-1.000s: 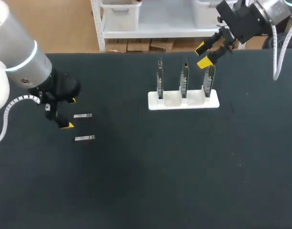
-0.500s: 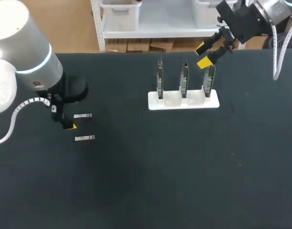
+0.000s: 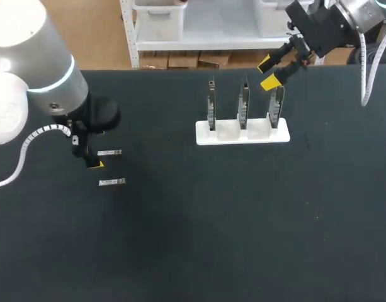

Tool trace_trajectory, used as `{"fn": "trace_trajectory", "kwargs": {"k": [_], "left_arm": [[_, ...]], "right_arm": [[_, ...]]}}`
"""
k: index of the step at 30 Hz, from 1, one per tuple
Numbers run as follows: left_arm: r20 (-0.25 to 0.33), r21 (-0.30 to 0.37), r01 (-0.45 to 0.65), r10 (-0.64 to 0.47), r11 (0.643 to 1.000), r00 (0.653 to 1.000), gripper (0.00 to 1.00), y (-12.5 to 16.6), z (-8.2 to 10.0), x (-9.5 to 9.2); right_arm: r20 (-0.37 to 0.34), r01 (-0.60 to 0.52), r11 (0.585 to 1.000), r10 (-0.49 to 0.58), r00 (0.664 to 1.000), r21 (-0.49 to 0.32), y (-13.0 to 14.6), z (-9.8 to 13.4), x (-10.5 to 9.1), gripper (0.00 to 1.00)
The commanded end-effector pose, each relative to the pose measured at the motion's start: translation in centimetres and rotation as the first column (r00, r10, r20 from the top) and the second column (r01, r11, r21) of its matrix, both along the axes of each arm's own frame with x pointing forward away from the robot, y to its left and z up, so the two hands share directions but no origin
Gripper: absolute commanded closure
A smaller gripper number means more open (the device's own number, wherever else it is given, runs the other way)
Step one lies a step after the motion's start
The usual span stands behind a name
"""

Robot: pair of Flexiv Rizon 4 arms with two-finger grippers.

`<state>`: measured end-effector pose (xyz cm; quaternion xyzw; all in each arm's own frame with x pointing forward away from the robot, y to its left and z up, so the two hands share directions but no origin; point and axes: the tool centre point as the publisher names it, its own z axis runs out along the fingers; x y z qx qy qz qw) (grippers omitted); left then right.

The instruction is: Pick up the optical module with the left hand, and insert it into the network port with the right hand.

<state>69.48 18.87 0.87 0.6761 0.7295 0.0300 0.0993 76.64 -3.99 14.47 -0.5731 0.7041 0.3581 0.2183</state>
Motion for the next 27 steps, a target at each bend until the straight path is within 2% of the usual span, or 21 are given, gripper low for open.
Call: {"fn": "trace_trajectory", "kwargs": {"k": [1, 10, 27], "left_arm": [[-0.008, 0.007, -0.002, 0.002, 1.000, 1.000, 0.00, -0.2, -0.5, 0.3], [-0.034, 0.025, -0.027, 0.027, 0.999, 0.999, 0.00, -0.2, -1.6, 0.7], [-0.054, 0.050, -0.037, 0.040, 0.998, 0.998, 0.00, -0.3, -2.1, 0.9]], "right_arm": [[0.005, 0.003, 1.000, -0.003, 1.000, 0.000, 0.0, 0.0, -0.2, 0.00], [0.005, 0.003, 1.000, -0.003, 1.000, 0.000, 0.0, 0.0, -0.2, 0.00], [0.005, 0.003, 1.000, -0.003, 1.000, 0.000, 0.0, 0.0, -0.2, 0.00]]}}
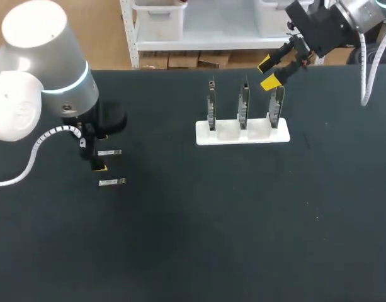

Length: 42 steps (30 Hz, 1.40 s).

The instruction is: Pick up the optical module with the left hand, and insert it into the network port with the right hand.

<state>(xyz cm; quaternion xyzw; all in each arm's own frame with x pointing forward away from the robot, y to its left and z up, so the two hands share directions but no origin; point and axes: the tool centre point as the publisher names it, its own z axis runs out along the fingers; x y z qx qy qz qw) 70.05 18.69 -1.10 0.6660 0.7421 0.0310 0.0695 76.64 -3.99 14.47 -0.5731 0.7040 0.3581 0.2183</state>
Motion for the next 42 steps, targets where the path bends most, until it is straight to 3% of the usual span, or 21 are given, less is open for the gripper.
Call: {"fn": "trace_trajectory", "kwargs": {"k": [1, 27, 42], "left_arm": [[-0.012, 0.011, -0.006, 0.006, 1.000, 1.000, 0.00, -0.04, -0.21, 0.37], [-0.026, 0.039, 0.015, -0.014, 0.999, 1.000, 0.00, -0.23, -0.04, 0.45], [-0.095, 0.077, 0.046, -0.038, 0.996, 0.995, 0.00, -0.14, -0.09, 0.38]], "right_arm": [[0.005, 0.003, 1.000, -0.003, 1.000, 0.000, -0.01, 0.01, -0.23, 0.00], [0.005, 0.003, 1.000, -0.003, 1.000, 0.000, -0.01, 0.01, -0.23, 0.00], [0.005, 0.003, 1.000, -0.003, 1.000, 0.000, -0.01, 0.01, -0.23, 0.00]]}}
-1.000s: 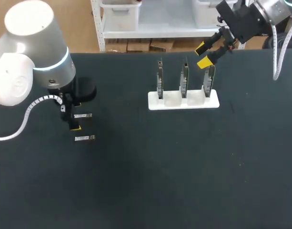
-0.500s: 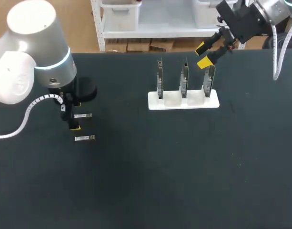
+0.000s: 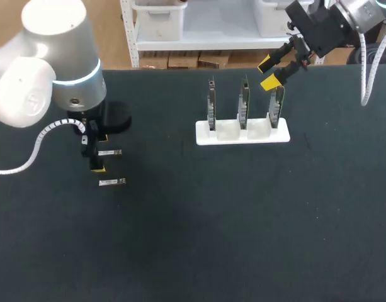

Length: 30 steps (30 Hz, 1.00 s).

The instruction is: Pick up the optical module with the left hand, and insert it into the network port with the right hand.

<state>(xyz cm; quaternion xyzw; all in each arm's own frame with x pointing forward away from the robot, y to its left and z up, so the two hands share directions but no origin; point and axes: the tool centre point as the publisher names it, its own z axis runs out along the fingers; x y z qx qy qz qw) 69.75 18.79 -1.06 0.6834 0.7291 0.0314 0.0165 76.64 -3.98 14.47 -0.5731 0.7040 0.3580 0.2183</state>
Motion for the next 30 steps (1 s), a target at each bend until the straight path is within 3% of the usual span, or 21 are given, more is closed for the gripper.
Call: {"fn": "trace_trajectory", "kwargs": {"k": [1, 30], "left_arm": [[-0.017, 0.005, 0.002, -0.002, 1.000, 1.000, 0.00, -0.23, -0.13, 0.68], [-0.020, -0.010, -0.028, 0.027, 1.000, 0.999, 0.00, 0.10, -0.81, 0.40]], "right_arm": [[0.005, 0.003, 1.000, -0.003, 1.000, 0.000, -0.01, 0.01, -0.23, 0.00], [0.005, 0.003, 1.000, -0.003, 1.000, 0.000, -0.01, 0.01, -0.23, 0.00]]}}
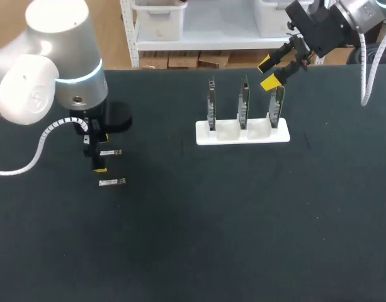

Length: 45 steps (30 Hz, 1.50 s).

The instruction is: Pick up the optical module with the left hand, and insert it into the network port with the right hand.

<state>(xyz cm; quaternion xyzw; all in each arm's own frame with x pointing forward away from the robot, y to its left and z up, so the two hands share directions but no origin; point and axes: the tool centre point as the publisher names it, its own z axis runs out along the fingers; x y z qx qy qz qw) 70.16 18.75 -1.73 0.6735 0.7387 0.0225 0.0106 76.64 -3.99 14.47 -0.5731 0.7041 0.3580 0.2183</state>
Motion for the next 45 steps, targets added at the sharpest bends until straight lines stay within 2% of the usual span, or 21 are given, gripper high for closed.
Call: {"fn": "trace_trajectory", "kwargs": {"k": [1, 23, 24, 26, 28, 33, 34, 35, 45], "left_arm": [[0.000, -0.005, 0.000, 0.000, 1.000, 1.000, 0.00, 0.15, -0.15, -0.01], [-0.006, -0.012, 0.000, 0.000, 1.000, 1.000, 0.00, 0.17, -0.28, 0.18], [-0.005, -0.013, -0.001, 0.001, 1.000, 1.000, 0.11, 0.17, -0.27, 0.18], [-0.002, -0.015, -0.001, 0.001, 1.000, 1.000, 0.48, 0.17, -0.26, 0.19], [0.000, -0.014, 0.001, -0.001, 1.000, 1.000, 0.62, 0.18, -0.24, 0.20], [0.002, -0.014, -0.001, 0.001, 1.000, 1.000, 0.85, 0.24, -0.27, 0.22], [0.000, -0.016, -0.002, 0.002, 1.000, 1.000, 0.96, 0.25, -0.28, 0.22], [-0.001, -0.017, -0.002, 0.002, 1.000, 1.000, 1.00, 0.26, -0.28, 0.23], [-0.014, -0.031, -0.004, 0.004, 0.999, 1.000, 1.00, 0.37, -0.38, 0.34]], "right_arm": [[0.005, 0.003, 1.000, -0.003, 1.000, 0.000, -0.01, 0.01, -0.23, 0.00], [0.005, 0.003, 1.000, -0.003, 1.000, 0.000, -0.01, 0.01, -0.23, 0.00], [0.005, 0.003, 1.000, -0.003, 1.000, 0.000, -0.01, 0.01, -0.23, 0.00], [0.005, 0.003, 1.000, -0.003, 1.000, 0.000, -0.01, 0.01, -0.23, 0.00], [0.005, 0.003, 1.000, -0.003, 1.000, 0.000, -0.01, 0.01, -0.23, 0.00], [0.005, 0.003, 1.000, -0.003, 1.000, 0.000, -0.01, 0.01, -0.23, 0.00], [0.005, 0.003, 1.000, -0.003, 1.000, 0.000, -0.01, 0.01, -0.23, 0.00], [0.005, 0.003, 1.000, -0.003, 1.000, 0.000, -0.01, 0.01, -0.23, 0.00], [0.005, 0.003, 1.000, -0.003, 1.000, 0.000, -0.01, 0.01, -0.23, 0.00]]}}
